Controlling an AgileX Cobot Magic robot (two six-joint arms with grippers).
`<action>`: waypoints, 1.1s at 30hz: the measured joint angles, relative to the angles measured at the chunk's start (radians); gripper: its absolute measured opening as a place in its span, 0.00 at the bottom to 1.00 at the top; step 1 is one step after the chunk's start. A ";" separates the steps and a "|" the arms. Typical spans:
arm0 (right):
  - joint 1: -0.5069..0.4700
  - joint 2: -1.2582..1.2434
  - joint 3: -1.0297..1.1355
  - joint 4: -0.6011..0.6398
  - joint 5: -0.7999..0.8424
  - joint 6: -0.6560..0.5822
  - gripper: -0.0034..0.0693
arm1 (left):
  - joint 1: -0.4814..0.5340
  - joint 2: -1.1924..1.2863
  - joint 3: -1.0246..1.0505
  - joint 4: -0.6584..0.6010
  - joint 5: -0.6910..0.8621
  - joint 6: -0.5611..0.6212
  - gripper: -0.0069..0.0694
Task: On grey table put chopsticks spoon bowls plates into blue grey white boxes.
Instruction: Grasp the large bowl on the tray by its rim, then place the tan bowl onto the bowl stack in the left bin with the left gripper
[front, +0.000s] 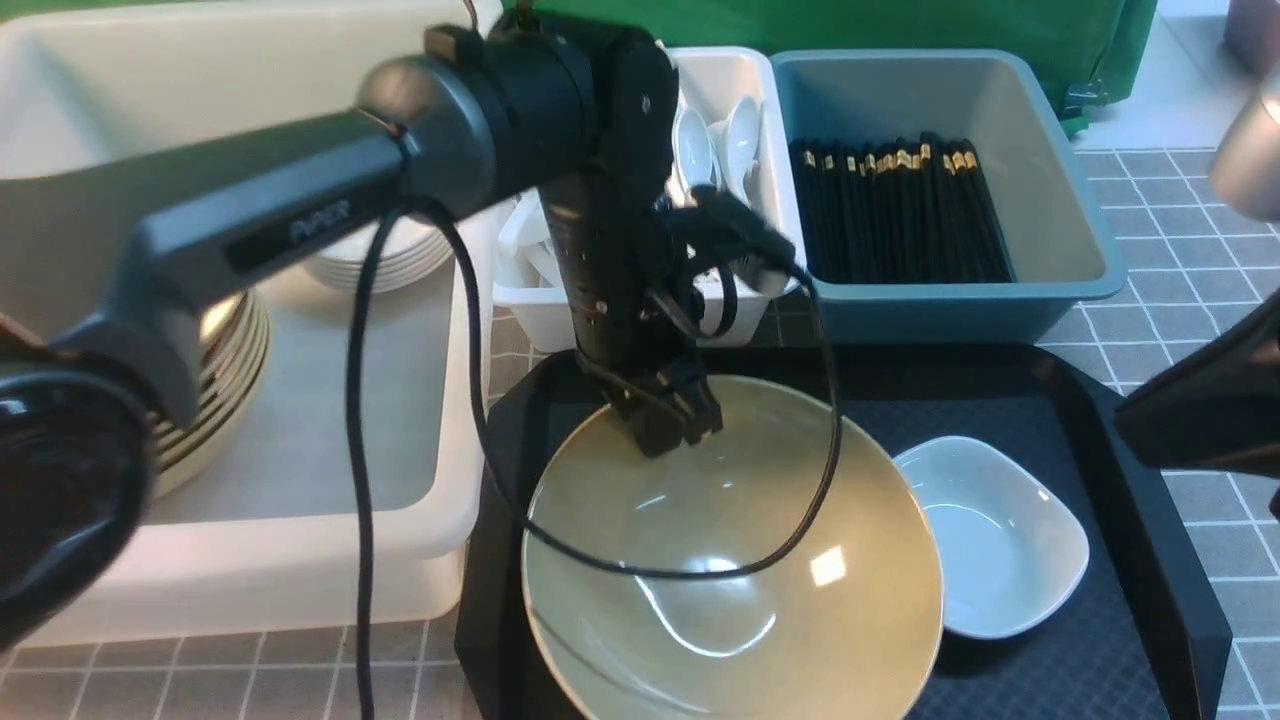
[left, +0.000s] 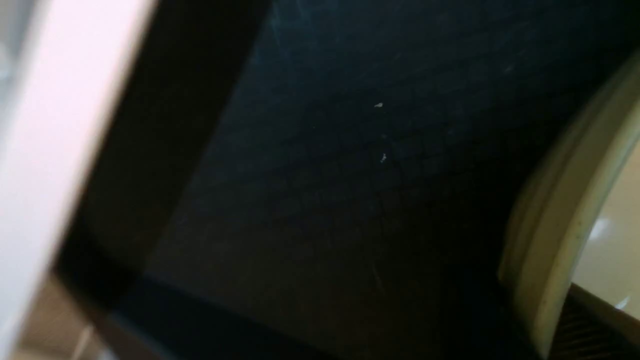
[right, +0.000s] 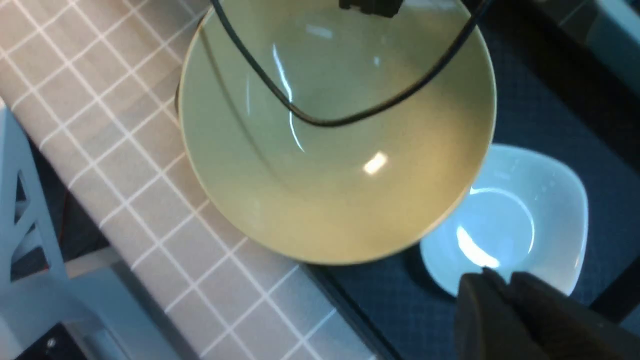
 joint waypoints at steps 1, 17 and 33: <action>0.000 0.000 0.000 0.001 -0.007 -0.001 0.18 | 0.000 -0.016 -0.012 0.001 -0.003 -0.012 0.11; 0.108 0.068 -0.102 0.120 -0.093 -0.096 0.18 | 0.530 -0.504 -0.049 -0.299 0.009 -0.056 0.10; 0.340 0.280 -0.259 0.124 -0.119 -0.202 0.18 | 1.249 -0.639 0.332 -0.371 -0.118 -0.138 0.10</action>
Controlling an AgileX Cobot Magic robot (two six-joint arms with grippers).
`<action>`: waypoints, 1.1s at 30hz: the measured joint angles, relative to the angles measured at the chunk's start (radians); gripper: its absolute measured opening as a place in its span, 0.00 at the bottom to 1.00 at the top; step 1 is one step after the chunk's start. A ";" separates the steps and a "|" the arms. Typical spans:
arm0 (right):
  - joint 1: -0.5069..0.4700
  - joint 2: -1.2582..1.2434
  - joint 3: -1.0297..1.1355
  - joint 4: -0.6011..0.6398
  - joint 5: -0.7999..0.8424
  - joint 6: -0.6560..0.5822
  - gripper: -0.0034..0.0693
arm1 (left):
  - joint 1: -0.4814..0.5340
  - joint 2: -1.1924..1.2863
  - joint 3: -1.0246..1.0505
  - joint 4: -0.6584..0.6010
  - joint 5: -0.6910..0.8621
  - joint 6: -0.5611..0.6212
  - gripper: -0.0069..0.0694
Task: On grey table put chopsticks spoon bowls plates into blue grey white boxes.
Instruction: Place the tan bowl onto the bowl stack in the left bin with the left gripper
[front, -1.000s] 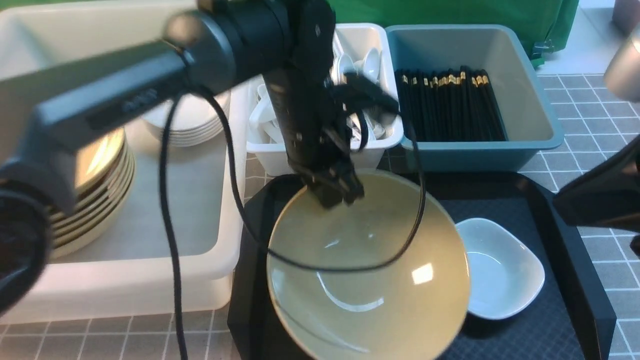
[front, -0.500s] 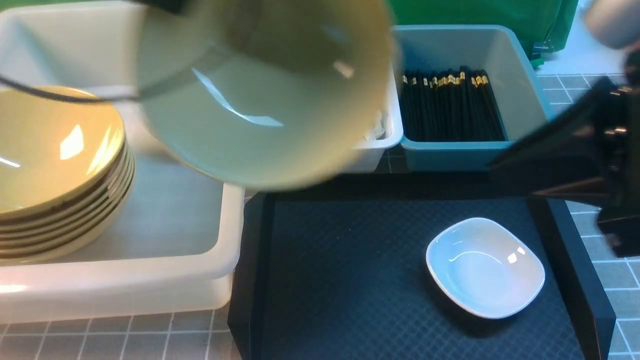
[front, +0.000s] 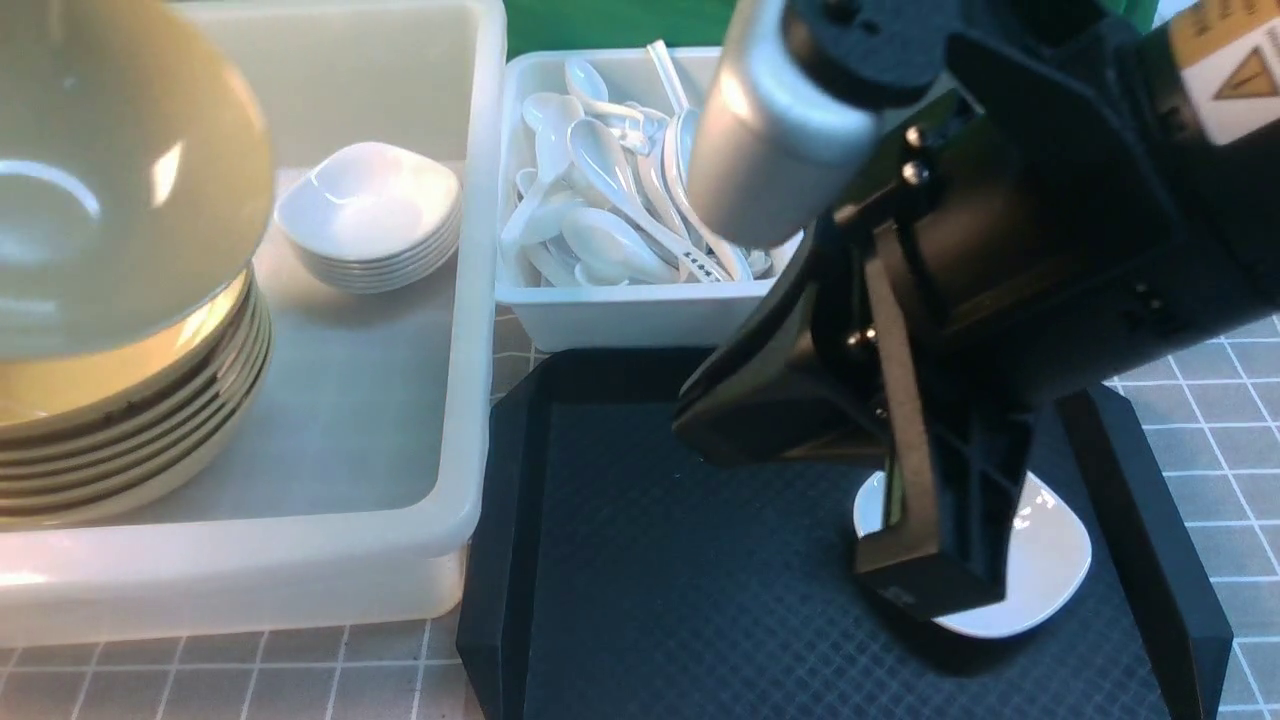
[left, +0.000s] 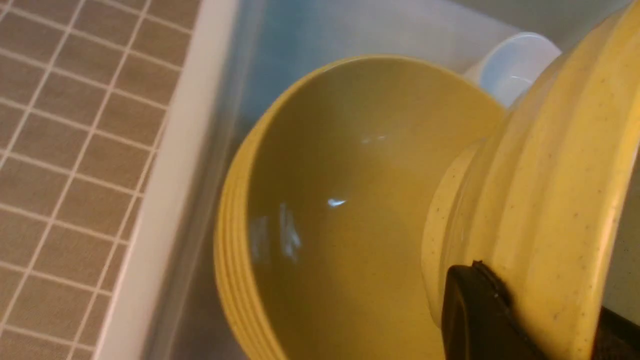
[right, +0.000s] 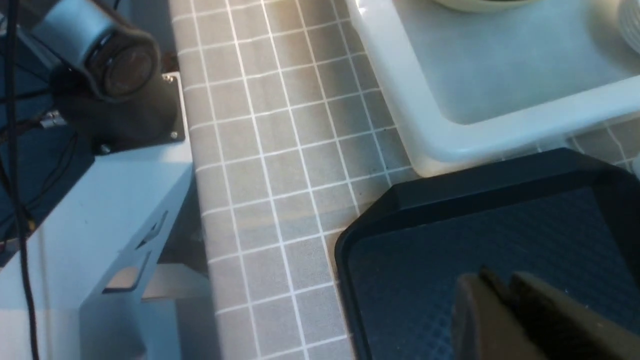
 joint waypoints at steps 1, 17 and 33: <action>0.000 0.001 0.000 -0.002 0.000 -0.001 0.18 | 0.007 0.000 0.014 0.000 -0.019 0.000 0.10; 0.000 0.001 -0.001 -0.025 0.008 -0.057 0.18 | 0.014 0.034 0.317 -0.017 -0.303 0.054 0.23; 0.000 0.001 -0.001 -0.028 0.007 -0.088 0.20 | 0.014 -0.038 0.211 0.023 -0.260 0.072 0.89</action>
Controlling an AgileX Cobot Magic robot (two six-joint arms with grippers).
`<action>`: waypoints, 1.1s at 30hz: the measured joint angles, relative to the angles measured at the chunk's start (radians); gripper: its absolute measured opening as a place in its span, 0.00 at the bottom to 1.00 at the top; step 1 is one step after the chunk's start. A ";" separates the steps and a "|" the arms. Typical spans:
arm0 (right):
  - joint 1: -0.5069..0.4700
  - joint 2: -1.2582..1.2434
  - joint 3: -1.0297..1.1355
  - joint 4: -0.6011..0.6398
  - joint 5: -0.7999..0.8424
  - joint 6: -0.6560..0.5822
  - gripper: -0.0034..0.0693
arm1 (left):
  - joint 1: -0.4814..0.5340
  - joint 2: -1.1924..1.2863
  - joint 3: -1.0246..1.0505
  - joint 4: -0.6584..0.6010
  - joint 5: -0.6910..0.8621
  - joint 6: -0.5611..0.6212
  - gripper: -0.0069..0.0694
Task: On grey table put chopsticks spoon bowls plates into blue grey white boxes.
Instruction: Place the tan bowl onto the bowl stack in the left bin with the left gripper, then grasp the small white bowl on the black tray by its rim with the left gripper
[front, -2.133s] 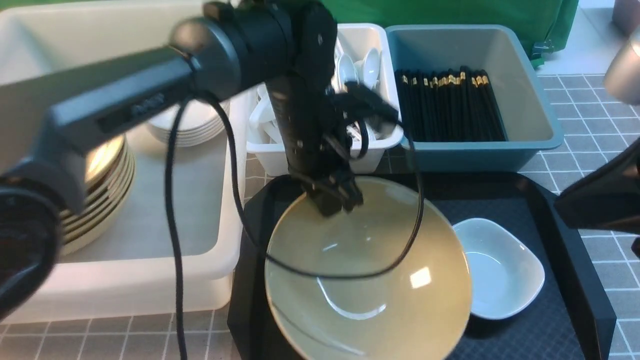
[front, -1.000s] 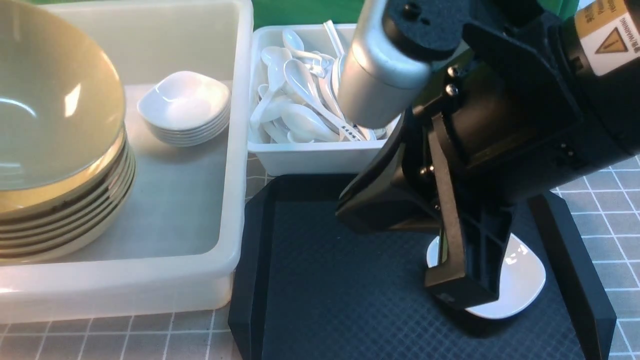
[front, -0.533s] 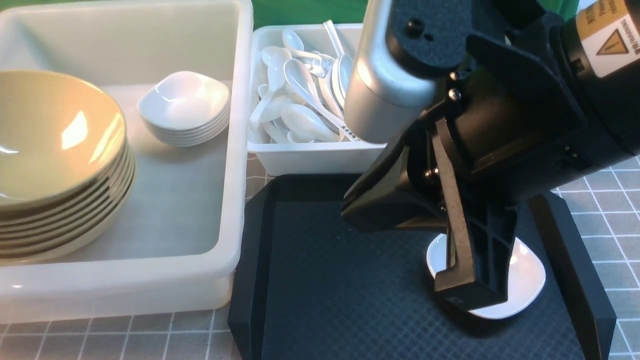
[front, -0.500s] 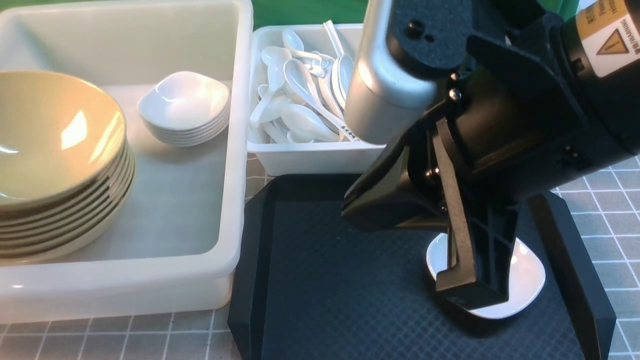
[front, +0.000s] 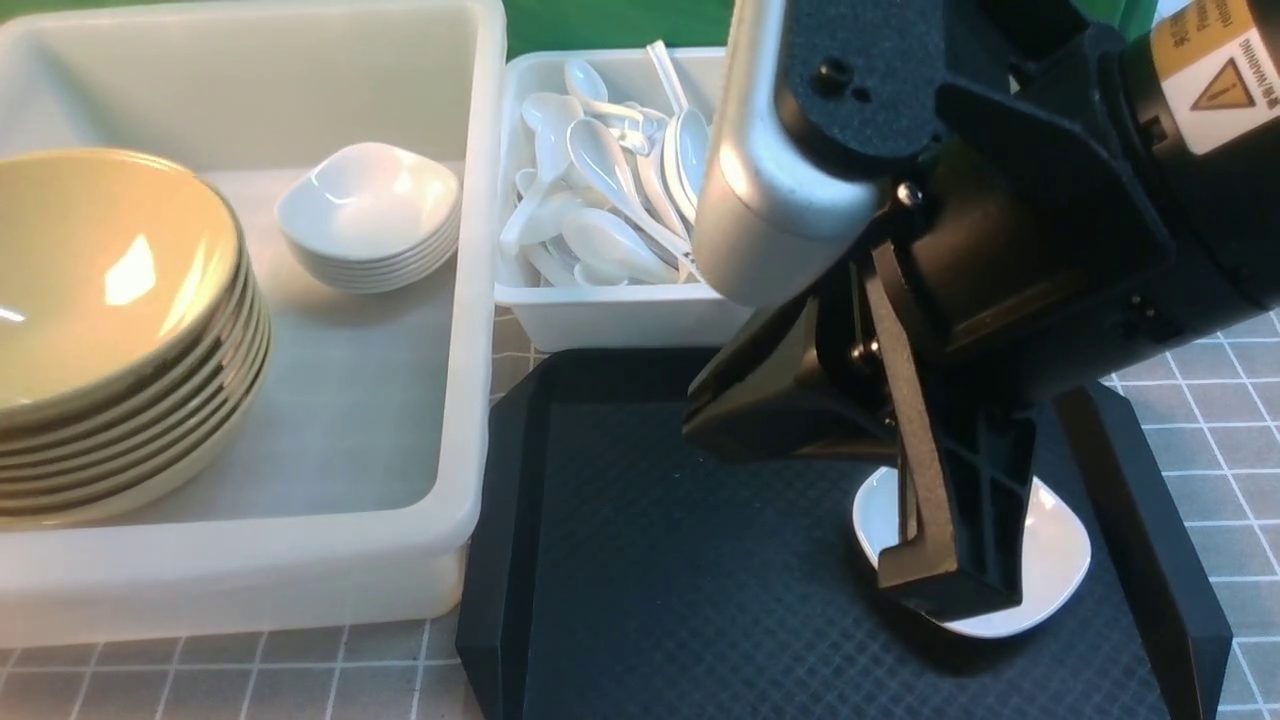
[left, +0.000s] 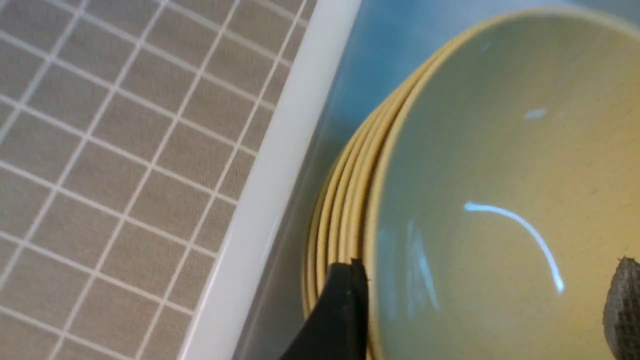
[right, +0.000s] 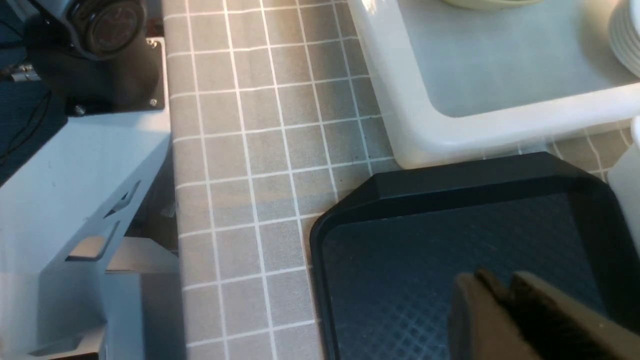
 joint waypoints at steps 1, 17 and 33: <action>0.000 0.000 0.000 0.000 0.000 -0.001 0.20 | 0.000 -0.010 -0.032 0.000 0.016 -0.009 0.89; 0.000 -0.066 0.057 -0.288 0.102 0.299 0.22 | -0.878 0.015 -0.259 0.171 0.258 -0.136 0.57; 0.000 -0.530 0.471 -0.564 0.161 0.774 0.23 | -1.459 0.552 -0.363 0.233 0.005 -0.173 0.54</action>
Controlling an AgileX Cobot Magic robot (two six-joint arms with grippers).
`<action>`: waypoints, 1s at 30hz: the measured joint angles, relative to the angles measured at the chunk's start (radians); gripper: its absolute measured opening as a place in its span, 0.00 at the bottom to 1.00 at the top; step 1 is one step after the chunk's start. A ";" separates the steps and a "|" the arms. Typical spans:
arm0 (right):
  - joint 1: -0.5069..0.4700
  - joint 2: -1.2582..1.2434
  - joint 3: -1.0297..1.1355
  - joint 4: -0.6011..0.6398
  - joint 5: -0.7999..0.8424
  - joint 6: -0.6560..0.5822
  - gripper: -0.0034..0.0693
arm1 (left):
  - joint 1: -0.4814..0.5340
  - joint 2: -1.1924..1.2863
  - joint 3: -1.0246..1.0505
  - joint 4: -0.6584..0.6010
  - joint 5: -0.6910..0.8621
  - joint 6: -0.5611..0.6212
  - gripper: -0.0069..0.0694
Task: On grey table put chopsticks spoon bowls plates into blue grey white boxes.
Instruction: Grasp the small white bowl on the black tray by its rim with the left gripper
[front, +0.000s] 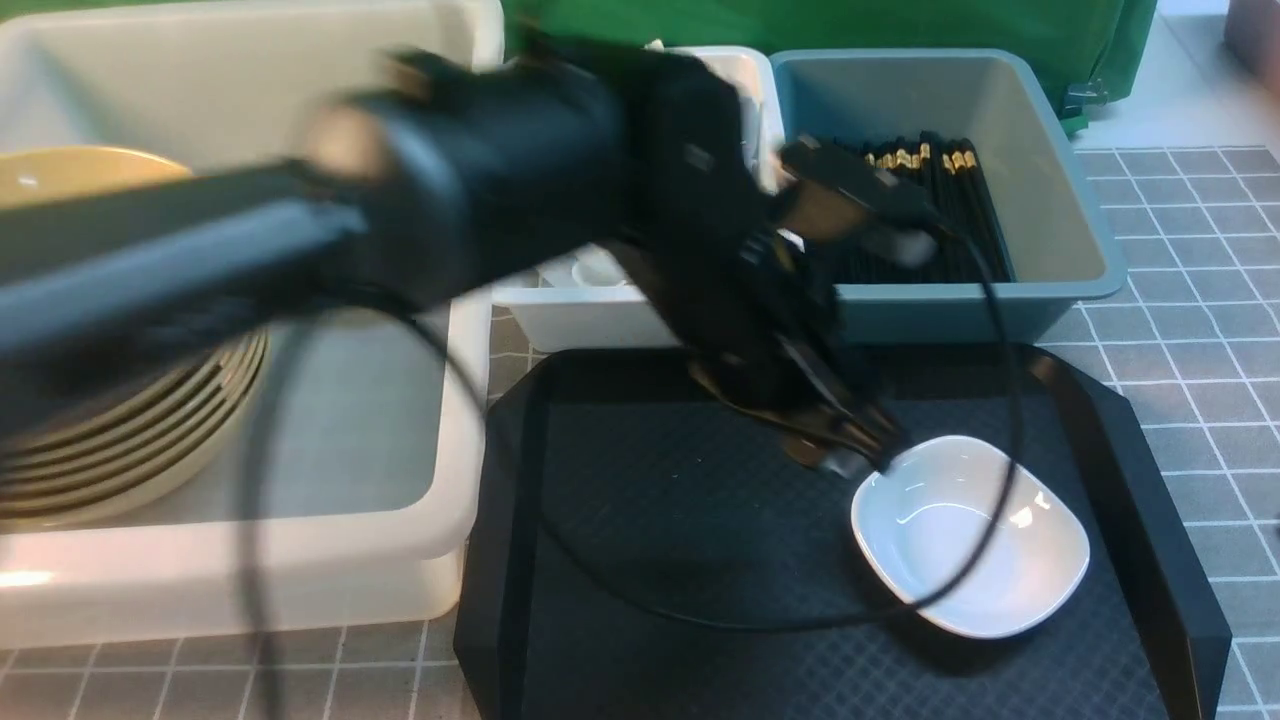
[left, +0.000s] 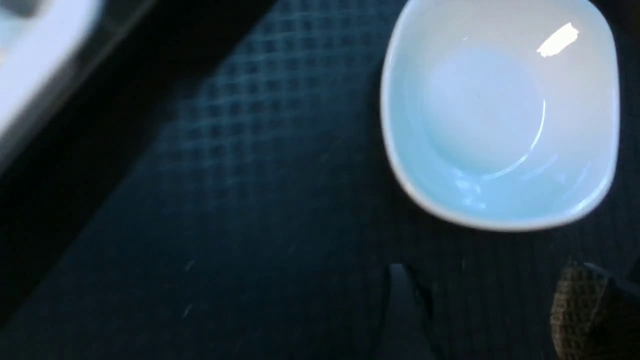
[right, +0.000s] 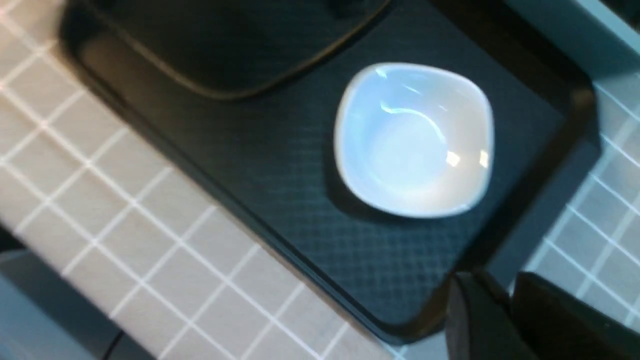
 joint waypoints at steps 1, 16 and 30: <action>0.000 -0.025 0.019 -0.008 0.003 0.018 0.23 | -0.007 0.041 -0.029 -0.001 -0.005 0.000 0.54; 0.000 -0.066 0.048 -0.013 0.004 0.039 0.23 | -0.009 0.329 -0.185 -0.065 -0.049 -0.020 0.54; 0.000 -0.051 0.048 0.007 0.004 0.021 0.21 | -0.003 0.302 -0.236 -0.151 0.033 0.003 0.10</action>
